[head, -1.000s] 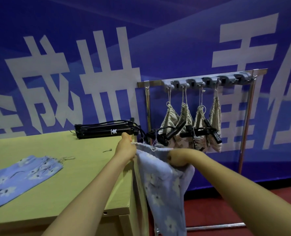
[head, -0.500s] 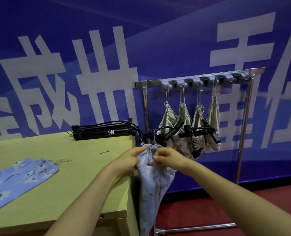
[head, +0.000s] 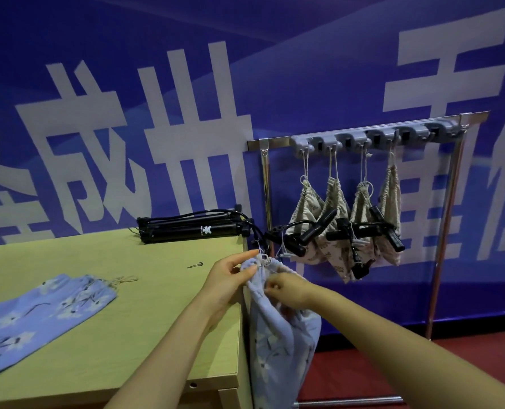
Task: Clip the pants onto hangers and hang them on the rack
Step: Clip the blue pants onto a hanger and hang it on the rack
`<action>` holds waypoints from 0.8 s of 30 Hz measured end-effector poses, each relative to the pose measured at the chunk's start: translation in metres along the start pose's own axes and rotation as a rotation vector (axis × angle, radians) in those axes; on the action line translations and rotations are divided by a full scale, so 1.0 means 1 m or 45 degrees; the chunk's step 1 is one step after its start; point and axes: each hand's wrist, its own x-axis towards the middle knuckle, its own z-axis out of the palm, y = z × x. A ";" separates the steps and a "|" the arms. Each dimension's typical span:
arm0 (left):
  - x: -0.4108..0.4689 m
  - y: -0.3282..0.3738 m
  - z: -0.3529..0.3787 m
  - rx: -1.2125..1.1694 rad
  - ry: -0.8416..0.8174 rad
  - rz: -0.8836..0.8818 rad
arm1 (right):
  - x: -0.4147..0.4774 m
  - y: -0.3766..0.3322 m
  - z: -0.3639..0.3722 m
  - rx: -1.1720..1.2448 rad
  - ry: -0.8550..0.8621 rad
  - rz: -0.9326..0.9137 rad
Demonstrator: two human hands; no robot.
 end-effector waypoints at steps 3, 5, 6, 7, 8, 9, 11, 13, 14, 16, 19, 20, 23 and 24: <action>0.004 -0.003 -0.005 -0.076 0.066 -0.017 | 0.002 0.013 0.003 -0.050 -0.055 0.097; 0.006 -0.004 -0.007 -0.126 0.079 0.014 | 0.001 0.017 0.000 0.086 -0.036 0.091; 0.007 -0.004 -0.007 -0.144 0.079 0.024 | 0.001 0.017 -0.003 0.194 -0.028 0.117; 0.007 -0.005 -0.007 -0.146 0.081 0.030 | 0.001 0.015 -0.006 0.275 -0.048 0.149; 0.008 -0.006 -0.006 -0.154 0.084 0.035 | 0.000 0.012 -0.010 0.315 -0.093 0.177; 0.007 -0.008 -0.005 -0.157 0.090 0.035 | 0.000 0.009 -0.014 0.299 -0.124 0.189; 0.007 -0.013 -0.006 -0.170 0.107 0.041 | 0.004 0.002 -0.021 0.230 -0.088 0.136; 0.007 -0.015 -0.007 -0.166 0.152 0.059 | 0.011 -0.006 -0.024 0.237 0.143 0.019; 0.007 -0.015 -0.009 -0.166 0.193 0.079 | 0.016 -0.012 -0.025 0.288 0.330 -0.041; 0.008 -0.013 -0.012 -0.179 0.290 0.133 | 0.030 -0.025 -0.029 0.415 0.690 -0.136; 0.008 -0.013 -0.022 -0.210 0.410 0.187 | 0.056 -0.050 -0.038 0.459 0.939 -0.227; 0.008 -0.013 -0.025 -0.239 0.445 0.191 | 0.065 -0.058 -0.042 0.423 0.959 -0.231; 0.011 -0.013 -0.031 -0.353 0.527 0.179 | 0.097 -0.069 -0.050 0.156 0.770 -0.184; 0.011 -0.013 -0.031 -0.375 0.536 0.176 | 0.109 -0.070 -0.050 0.021 0.646 -0.146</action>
